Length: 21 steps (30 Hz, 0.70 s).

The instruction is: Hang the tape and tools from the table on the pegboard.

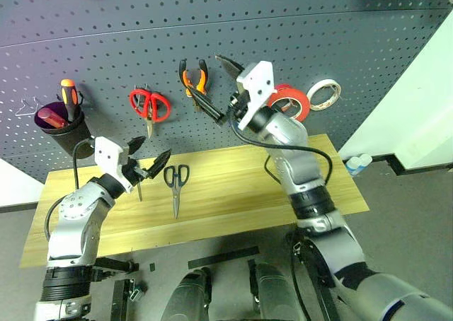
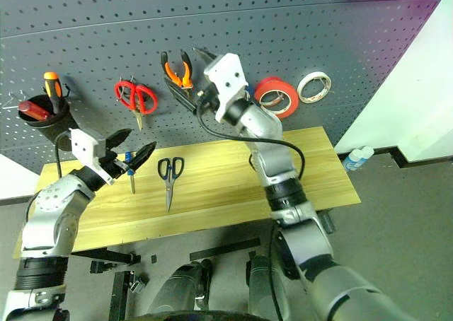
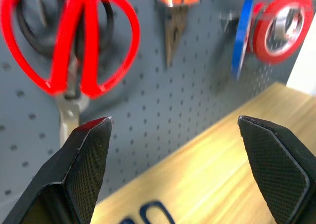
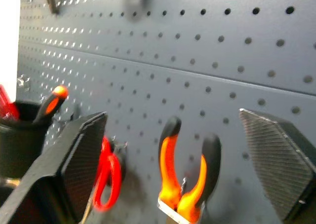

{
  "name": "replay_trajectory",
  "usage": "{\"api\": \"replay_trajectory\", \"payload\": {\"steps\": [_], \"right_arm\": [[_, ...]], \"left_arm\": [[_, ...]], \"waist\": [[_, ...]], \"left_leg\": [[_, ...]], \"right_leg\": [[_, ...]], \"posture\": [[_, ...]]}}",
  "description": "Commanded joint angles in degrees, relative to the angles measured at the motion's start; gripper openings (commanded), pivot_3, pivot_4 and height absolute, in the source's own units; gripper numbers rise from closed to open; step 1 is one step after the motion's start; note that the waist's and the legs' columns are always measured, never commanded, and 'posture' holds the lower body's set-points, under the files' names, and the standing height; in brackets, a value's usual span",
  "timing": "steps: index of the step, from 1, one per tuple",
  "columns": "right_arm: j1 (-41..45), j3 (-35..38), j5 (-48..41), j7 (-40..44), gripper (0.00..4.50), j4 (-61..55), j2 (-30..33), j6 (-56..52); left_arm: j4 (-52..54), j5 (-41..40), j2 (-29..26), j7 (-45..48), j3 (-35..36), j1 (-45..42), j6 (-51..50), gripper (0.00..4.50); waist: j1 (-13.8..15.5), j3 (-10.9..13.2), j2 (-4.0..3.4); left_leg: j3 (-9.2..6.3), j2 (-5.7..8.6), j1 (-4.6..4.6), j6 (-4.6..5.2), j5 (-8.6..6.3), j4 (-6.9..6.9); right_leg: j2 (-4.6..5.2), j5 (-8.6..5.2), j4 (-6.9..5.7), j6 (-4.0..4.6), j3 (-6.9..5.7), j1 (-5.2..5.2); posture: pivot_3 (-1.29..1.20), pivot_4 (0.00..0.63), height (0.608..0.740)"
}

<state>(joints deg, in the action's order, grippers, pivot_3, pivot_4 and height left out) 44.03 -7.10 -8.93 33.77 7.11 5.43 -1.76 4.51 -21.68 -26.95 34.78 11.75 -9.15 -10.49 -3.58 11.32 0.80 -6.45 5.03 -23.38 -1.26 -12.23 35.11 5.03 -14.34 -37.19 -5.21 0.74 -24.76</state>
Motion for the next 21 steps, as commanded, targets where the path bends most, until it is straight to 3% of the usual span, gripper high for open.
{"api": "replay_trajectory", "payload": {"steps": [1, 11, 16, 21], "right_arm": [[-2.5, -1.2, -3.3, 4.4, 4.47, -10.3, 3.6, -5.6], [-14.4, -4.3, -13.7, 21.3, 4.47, -27.7, 21.9, -22.7], [-17.5, -5.8, -14.6, 22.6, 4.47, -27.3, 25.5, -29.0], [-19.2, -4.2, -17.7, 22.2, 4.47, -25.3, 24.3, -32.3]], "left_arm": [[0.1, 2.8, -0.1, -2.5, -0.9, 0.0, -0.2, 4.29], [-5.0, 14.3, 1.9, -12.9, -7.3, 0.6, -7.2, 4.29], [-6.8, 17.8, 3.8, -17.0, -9.8, -0.7, -12.9, 4.29], [-8.5, 18.9, 6.2, -19.5, -10.8, -2.9, -18.2, 4.29]], "waist": [[0.1, 0.0, 0.00], [1.4, 0.0, 0.07], [1.5, -0.1, 0.12], [1.7, -0.1, 0.19]], "left_leg": [[0.00, 0.00, 0.00, 0.00, 0.00, 0.01], [-0.01, 0.00, 0.00, 0.03, -0.02, 0.05], [-0.02, 0.00, 0.00, 0.05, -0.03, 0.12], [-0.03, -0.01, 0.00, 0.05, -0.03, 0.16]], "right_leg": [[0.01, 0.00, 0.00, 0.00, 0.00, 0.00], [0.08, -0.01, 0.14, -0.02, -0.07, 0.12], [0.10, -0.01, 0.18, -0.04, -0.10, 0.18], [0.10, -0.01, 0.18, -0.05, -0.15, 0.21]], "posture": [[-0.04, 0.177, 0.740], [-0.04, 0.161, 0.740], [-0.04, 0.157, 0.740], [-0.03, 0.154, 0.740]]}}
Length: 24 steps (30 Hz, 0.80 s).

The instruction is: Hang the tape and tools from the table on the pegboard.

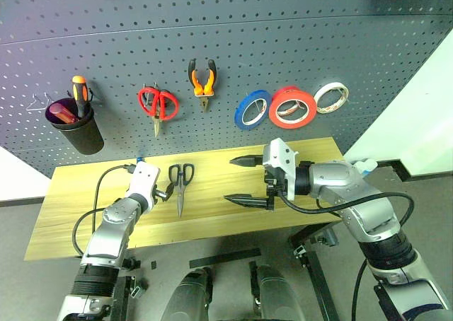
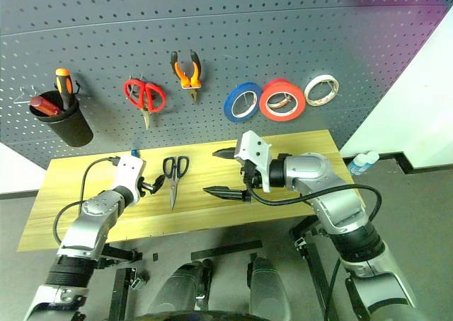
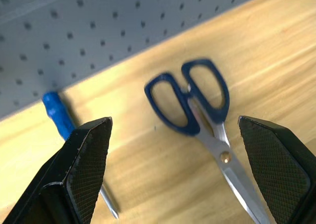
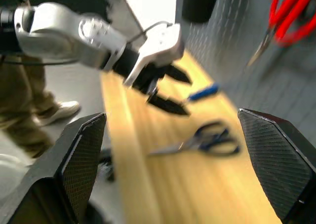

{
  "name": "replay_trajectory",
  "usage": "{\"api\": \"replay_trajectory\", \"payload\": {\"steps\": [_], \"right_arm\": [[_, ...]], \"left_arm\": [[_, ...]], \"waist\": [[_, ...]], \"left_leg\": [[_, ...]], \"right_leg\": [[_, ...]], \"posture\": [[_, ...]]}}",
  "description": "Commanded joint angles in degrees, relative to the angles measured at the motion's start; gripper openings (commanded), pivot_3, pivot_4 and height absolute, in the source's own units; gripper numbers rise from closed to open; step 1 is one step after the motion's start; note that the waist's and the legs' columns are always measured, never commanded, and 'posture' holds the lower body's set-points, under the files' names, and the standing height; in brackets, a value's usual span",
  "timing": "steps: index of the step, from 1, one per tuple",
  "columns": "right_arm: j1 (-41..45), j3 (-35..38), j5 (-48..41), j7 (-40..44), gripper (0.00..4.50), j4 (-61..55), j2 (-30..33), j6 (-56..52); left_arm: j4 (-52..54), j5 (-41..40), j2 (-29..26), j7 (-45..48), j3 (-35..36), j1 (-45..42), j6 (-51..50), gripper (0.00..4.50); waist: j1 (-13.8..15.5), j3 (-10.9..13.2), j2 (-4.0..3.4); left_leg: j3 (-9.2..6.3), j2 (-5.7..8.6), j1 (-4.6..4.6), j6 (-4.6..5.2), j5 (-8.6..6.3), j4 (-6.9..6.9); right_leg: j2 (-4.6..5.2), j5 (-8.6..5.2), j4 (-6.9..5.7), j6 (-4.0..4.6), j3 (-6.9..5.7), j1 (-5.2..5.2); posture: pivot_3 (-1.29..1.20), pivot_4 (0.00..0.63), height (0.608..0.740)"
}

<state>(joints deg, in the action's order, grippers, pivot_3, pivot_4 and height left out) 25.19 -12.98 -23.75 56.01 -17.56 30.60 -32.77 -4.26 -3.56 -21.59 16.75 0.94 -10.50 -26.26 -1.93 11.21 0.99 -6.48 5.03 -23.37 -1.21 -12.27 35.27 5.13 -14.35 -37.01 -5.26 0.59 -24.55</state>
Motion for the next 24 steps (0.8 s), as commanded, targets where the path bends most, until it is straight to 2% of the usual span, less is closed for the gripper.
{"api": "replay_trajectory", "payload": {"steps": [1, 2, 9, 13, 17, 24], "right_arm": [[-0.7, 1.5, -2.4, -0.3, 4.47, -0.4, -1.0, -0.9], [-0.9, 1.1, -1.5, -0.7, 4.49, 0.1, -1.0, -0.4], [-1.8, -0.1, -0.5, -1.1, 4.49, 0.9, -1.2, 0.5], [-2.3, -1.1, 0.7, -1.2, 4.49, 0.9, -1.2, 0.9], [-3.0, -1.4, 1.1, -1.5, 4.49, 0.5, -1.2, 1.1], [-4.4, -0.9, 1.3, -3.0, 4.49, -0.6, -1.1, 0.8]], "left_arm": [[0.0, 0.8, 1.5, -1.8, -0.3, -2.0, -3.5, 4.29], [-0.1, 0.9, 2.1, -1.8, -0.8, -2.4, -4.2, 4.39], [-5.3, 1.8, 6.5, -6.5, -0.6, -8.2, -12.0, 4.39], [-14.8, 3.0, 8.9, -9.2, -1.8, -15.9, -19.2, 4.39], [-22.7, 3.4, 10.3, -10.0, -2.3, -22.4, -21.2, 4.39], [-28.3, 3.6, 12.1, -13.9, -0.6, -28.1, -26.8, 4.39]], "waist": [[0.2, 0.0, 0.01], [0.4, 0.0, 0.02], [1.4, 0.0, 0.05], [1.3, 0.0, 0.08], [1.1, 0.0, 0.11], [0.9, 0.0, 0.15]], "left_leg": [[0.00, 0.00, 0.00, 0.00, 0.00, 0.01], [0.00, 0.00, 0.00, 0.00, 0.00, 0.01], [-0.01, 0.02, 0.00, -0.01, 0.00, 0.07], [-0.03, 0.04, -0.01, -0.01, 0.00, 0.16], [-0.07, 0.05, -0.03, 0.01, -0.01, 0.28], [-0.07, 0.04, -0.03, 0.02, -0.02, 0.31]], "right_leg": [[0.00, 0.00, -0.01, 0.00, -0.02, 0.00], [0.00, 0.00, 0.00, 0.00, -0.03, 0.00], [-0.05, 0.01, -0.01, -0.01, -0.09, 0.04], [-0.06, 0.03, -0.02, -0.06, -0.15, 0.09], [-0.07, 0.05, -0.03, -0.12, -0.22, 0.13], [-0.06, 0.05, -0.05, -0.14, -0.22, 0.14]], "posture": [[-0.03, 0.152, 0.740], [-0.03, 0.153, 0.740], [-0.03, 0.153, 0.740], [-0.03, 0.158, 0.740], [-0.05, 0.162, 0.740], [-0.07, 0.177, 0.740]]}}
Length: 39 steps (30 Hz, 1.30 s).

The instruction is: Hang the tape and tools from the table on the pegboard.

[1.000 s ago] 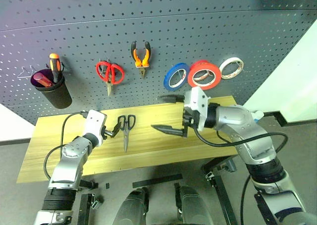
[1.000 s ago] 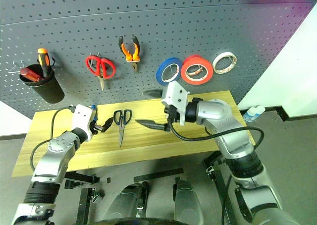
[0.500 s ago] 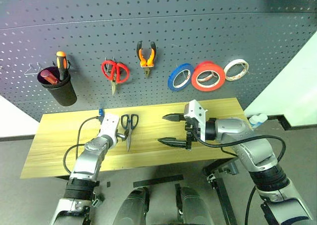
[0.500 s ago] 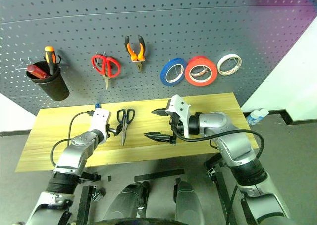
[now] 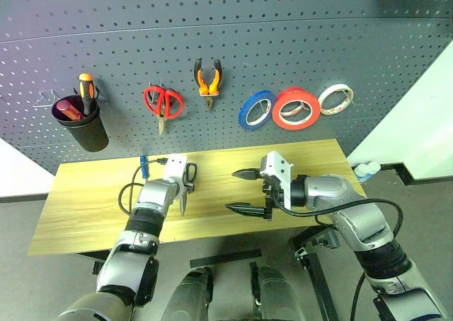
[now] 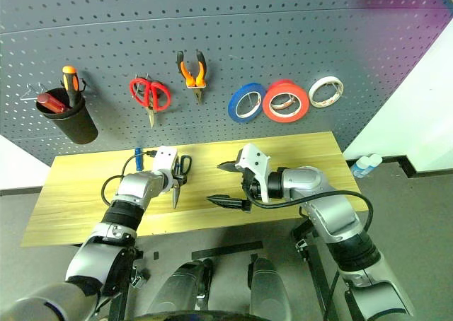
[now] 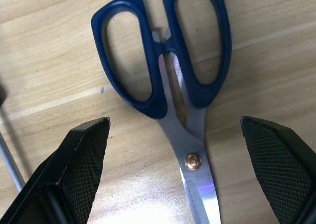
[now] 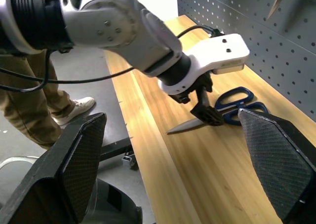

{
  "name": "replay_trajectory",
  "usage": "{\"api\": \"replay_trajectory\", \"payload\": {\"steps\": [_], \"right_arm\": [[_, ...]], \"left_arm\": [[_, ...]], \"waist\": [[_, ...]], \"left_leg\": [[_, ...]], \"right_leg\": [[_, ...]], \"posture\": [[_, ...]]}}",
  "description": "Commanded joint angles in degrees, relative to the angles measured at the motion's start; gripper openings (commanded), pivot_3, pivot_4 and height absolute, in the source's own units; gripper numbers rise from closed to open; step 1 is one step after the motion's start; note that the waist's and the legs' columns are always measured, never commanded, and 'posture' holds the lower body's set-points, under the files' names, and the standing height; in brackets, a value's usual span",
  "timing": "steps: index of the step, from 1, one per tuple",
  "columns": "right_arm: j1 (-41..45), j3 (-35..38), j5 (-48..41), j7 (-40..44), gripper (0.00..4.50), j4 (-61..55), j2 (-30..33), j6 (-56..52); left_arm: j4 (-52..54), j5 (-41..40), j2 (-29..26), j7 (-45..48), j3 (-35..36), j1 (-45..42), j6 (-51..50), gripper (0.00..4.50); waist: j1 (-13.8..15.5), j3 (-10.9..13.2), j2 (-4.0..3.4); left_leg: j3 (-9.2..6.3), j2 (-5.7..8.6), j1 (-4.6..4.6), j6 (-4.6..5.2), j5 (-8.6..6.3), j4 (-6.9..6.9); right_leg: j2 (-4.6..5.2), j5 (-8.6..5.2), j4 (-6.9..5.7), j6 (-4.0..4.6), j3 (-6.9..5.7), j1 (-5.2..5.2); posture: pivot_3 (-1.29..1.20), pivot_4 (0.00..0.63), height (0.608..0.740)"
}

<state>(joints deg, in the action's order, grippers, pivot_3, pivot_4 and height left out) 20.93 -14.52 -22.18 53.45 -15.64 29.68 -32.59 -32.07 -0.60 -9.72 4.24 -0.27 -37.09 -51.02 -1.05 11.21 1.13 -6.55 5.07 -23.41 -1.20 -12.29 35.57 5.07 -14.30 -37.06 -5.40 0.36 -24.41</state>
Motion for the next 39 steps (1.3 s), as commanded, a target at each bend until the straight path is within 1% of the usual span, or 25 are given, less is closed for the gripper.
{"api": "replay_trajectory", "payload": {"steps": [1, 4, 7, 11, 17, 20, 24, 30, 33, 39], "right_arm": [[-0.4, 0.8, -0.3, -0.7, 4.49, -2.6, -0.1, 0.7], [-1.0, 0.9, -0.2, -1.2, 4.49, -2.8, -0.1, 0.7], [-1.5, 0.8, -0.3, -1.7, 4.49, -3.1, -0.2, 0.9], [-1.9, 0.6, -0.2, -2.1, 4.49, -3.5, -0.4, 0.9], [-2.3, 0.5, -0.5, -2.2, 4.49, -4.1, -0.2, 0.6], [-2.7, 0.6, -0.9, -2.0, 4.49, -4.8, 0.2, 0.1], [-3.2, 0.7, -1.3, -1.4, 4.49, -5.4, 1.1, -0.9], [-4.5, 2.4, -1.3, 0.2, 4.49, -3.3, 3.7, -0.3], [-5.0, 3.5, -1.2, 1.1, 4.50, -1.9, 4.9, 0.4], [-7.2, 5.9, -2.2, 3.7, 4.50, -1.3, 7.9, 0.5]], "left_arm": [[-1.0, 0.8, 0.6, -2.3, 0.8, -2.2, -3.3, 4.39], [-4.0, 1.9, 1.3, -5.8, 0.7, -4.5, -6.1, 4.39], [-7.0, 1.0, 2.2, -6.6, 1.8, -6.5, -6.3, 4.39], [-11.2, 0.4, 2.9, -7.6, 3.4, -8.6, -4.2, 4.39], [-20.9, -1.7, 3.3, -9.3, 7.7, -13.8, -1.3, 4.39], [-24.3, -1.7, 3.0, -10.1, 8.4, -15.2, 0.7, 4.39], [-27.7, -2.5, 2.8, -10.5, 10.0, -16.6, 2.0, 4.39], [-29.3, -3.0, 2.8, -10.8, 10.7, -17.2, 2.8, 4.39], [-29.7, -3.1, 2.8, -10.9, 10.9, -17.1, 3.2, 3.85], [-29.5, -3.4, 2.7, -11.3, 11.5, -17.0, 4.0, 1.76]], "waist": [[0.0, 0.0, 0.01], [0.1, 0.0, 0.05], [0.1, 0.1, 0.08], [0.0, 0.1, 0.09], [0.0, 0.1, 0.13], [-0.1, 0.1, 0.16], [-0.1, 0.1, 0.18], [-0.1, 0.2, 0.24], [-0.1, 0.2, 0.27], [-0.1, 0.2, 0.35]], "left_leg": [[0.00, 0.00, 0.00, 0.00, 0.00, 0.00], [-0.01, 0.00, 0.00, 0.00, 0.00, 0.06], [-0.01, 0.01, 0.00, 0.01, -0.01, 0.11], [0.00, 0.01, -0.01, 0.01, -0.02, 0.11], [0.01, 0.01, -0.01, 0.01, -0.02, 0.12], [0.02, 0.02, -0.01, 0.03, -0.03, 0.13], [0.02, 0.02, -0.01, 0.03, -0.03, 0.14], [0.03, 0.02, -0.01, 0.04, -0.04, 0.18], [0.03, 0.02, -0.01, 0.04, -0.04, 0.20], [0.03, 0.02, -0.01, 0.07, -0.06, 0.22]], "right_leg": [[0.00, 0.00, 0.00, 0.00, 0.00, 0.00], [0.00, 0.02, -0.02, -0.03, 0.00, 0.02], [0.00, 0.03, -0.01, -0.06, 0.00, 0.05], [0.01, 0.03, -0.01, -0.08, 0.00, 0.05], [0.01, 0.02, -0.01, -0.10, -0.01, 0.05], [0.02, 0.02, -0.01, -0.13, -0.01, 0.06], [0.02, 0.02, -0.02, -0.14, -0.01, 0.06], [0.03, 0.02, -0.01, -0.17, -0.01, 0.08], [0.02, 0.02, -0.02, -0.18, -0.01, 0.09], [0.02, 0.01, -0.02, -0.19, -0.01, 0.10]], "posture": [[-0.07, 0.180, 0.740], [-0.07, 0.184, 0.740], [-0.08, 0.187, 0.740], [-0.08, 0.189, 0.740], [-0.09, 0.195, 0.740], [-0.09, 0.199, 0.740], [-0.10, 0.202, 0.740], [-0.11, 0.208, 0.740], [-0.10, 0.209, 0.740], [-0.10, 0.210, 0.740]]}}
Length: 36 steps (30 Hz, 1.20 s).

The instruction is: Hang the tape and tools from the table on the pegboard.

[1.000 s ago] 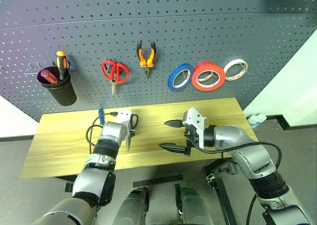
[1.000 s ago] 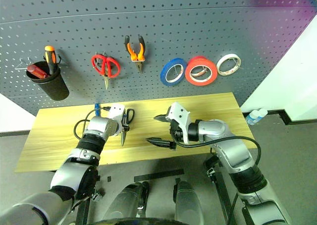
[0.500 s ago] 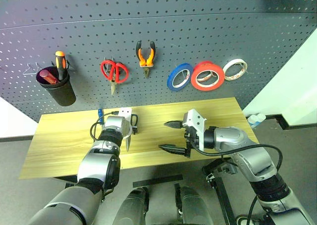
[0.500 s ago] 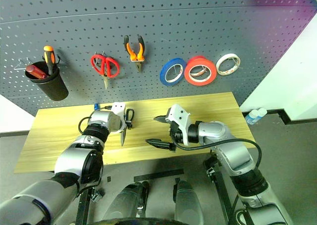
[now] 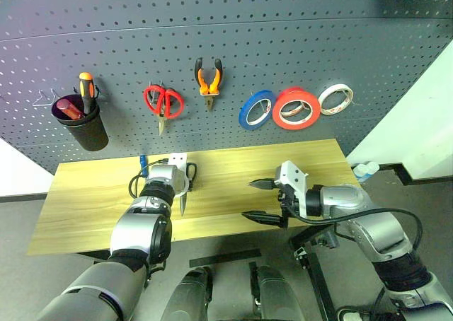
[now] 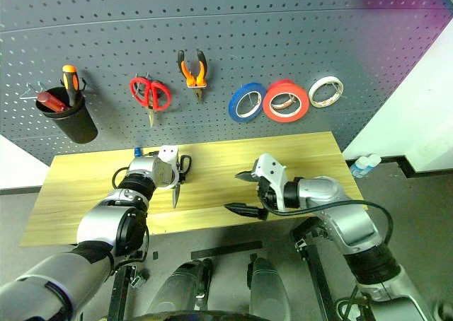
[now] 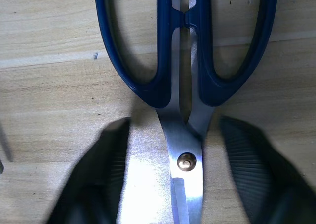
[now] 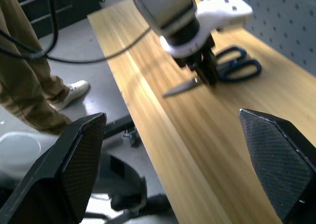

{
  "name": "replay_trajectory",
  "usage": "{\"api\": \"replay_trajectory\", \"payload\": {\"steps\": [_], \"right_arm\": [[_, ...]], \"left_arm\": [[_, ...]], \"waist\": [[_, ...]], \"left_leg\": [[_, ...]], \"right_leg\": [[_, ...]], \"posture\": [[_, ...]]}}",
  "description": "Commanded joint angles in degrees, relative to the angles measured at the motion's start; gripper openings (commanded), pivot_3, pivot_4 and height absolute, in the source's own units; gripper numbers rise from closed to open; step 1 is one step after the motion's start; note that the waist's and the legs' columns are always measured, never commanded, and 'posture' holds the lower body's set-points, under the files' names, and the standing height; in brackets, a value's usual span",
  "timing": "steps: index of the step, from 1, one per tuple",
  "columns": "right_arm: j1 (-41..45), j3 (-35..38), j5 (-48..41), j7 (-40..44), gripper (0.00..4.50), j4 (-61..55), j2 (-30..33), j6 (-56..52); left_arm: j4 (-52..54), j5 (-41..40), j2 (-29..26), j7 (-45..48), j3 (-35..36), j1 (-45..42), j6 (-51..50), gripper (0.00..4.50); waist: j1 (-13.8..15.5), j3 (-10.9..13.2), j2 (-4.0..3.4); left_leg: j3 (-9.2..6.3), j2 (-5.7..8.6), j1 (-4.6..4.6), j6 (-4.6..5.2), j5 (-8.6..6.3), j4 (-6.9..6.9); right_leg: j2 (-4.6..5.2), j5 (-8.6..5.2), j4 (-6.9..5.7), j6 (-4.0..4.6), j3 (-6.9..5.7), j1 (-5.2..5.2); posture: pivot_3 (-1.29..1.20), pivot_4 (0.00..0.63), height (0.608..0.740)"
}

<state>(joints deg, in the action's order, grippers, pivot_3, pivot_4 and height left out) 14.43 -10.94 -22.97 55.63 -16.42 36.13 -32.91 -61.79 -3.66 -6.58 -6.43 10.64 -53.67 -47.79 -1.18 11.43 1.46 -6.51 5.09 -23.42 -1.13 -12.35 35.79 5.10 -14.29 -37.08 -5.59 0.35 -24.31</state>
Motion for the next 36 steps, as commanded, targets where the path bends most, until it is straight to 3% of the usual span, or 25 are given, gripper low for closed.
{"api": "replay_trajectory", "payload": {"steps": [1, 2, 3, 19, 31, 36], "right_arm": [[-1.1, 2.6, -1.3, 1.9, 4.50, -0.2, 2.0, 1.0], [-1.4, 3.0, -1.3, 2.2, 4.50, 0.3, 2.4, 1.2], [-1.5, 3.3, -1.1, 2.4, 4.50, 0.8, 2.8, 1.3], [-0.9, 5.6, 2.2, 5.2, 4.50, 7.4, 4.3, 11.3], [-1.8, 6.4, 3.1, 6.3, 4.50, 7.2, 4.5, 16.8], [-3.1, 6.4, 2.7, 7.3, 4.50, 4.6, 5.1, 17.2]], "left_arm": [[0.3, -0.5, -0.5, -0.6, 0.6, -0.5, 0.7, 1.38], [0.5, -0.6, -0.5, -0.8, 0.8, -0.4, 0.8, 1.07], [0.5, -0.7, -0.5, -0.8, 0.8, -0.4, 0.8, 1.03], [6.6, -0.6, -1.4, 2.8, -1.1, 1.1, -3.1, 1.03], [42.8, -1.8, -6.2, 10.5, -5.4, 16.4, -21.9, 1.03], [64.6, -5.9, -14.9, 21.0, -9.2, 27.2, -21.5, 1.03]], "waist": [[0.0, 0.0, 0.03], [0.0, 0.0, 0.03], [0.0, 0.0, 0.04], [0.0, 0.3, 0.27], [-0.1, 0.4, 0.27], [0.1, 0.4, 0.23]], "left_leg": [[0.00, 0.00, 0.00, 0.00, 0.00, 0.00], [0.01, 0.00, 0.00, 0.00, 0.00, 0.01], [0.01, 0.00, 0.00, 0.00, -0.01, 0.02], [0.03, 0.00, -0.02, 0.06, -0.05, 0.12], [0.02, -0.02, -0.03, 0.06, -0.09, 0.13], [0.02, -0.02, -0.03, 0.05, -0.11, 0.13]], "right_leg": [[0.00, 0.00, 0.00, 0.00, 0.00, 0.00], [0.00, 0.00, 0.00, 0.00, 0.00, 0.00], [0.00, 0.00, 0.00, 0.00, 0.00, 0.01], [0.01, 0.00, 0.00, -0.04, 0.00, 0.06], [0.00, -0.01, -0.01, -0.04, 0.06, 0.04], [0.07, -0.01, 0.01, -0.01, 0.11, 0.03]], "posture": [[-0.10, 0.211, 0.740], [-0.10, 0.211, 0.740], [-0.10, 0.211, 0.740], [-0.11, 0.213, 0.740], [-0.09, 0.209, 0.740], [-0.06, 0.204, 0.740]]}}
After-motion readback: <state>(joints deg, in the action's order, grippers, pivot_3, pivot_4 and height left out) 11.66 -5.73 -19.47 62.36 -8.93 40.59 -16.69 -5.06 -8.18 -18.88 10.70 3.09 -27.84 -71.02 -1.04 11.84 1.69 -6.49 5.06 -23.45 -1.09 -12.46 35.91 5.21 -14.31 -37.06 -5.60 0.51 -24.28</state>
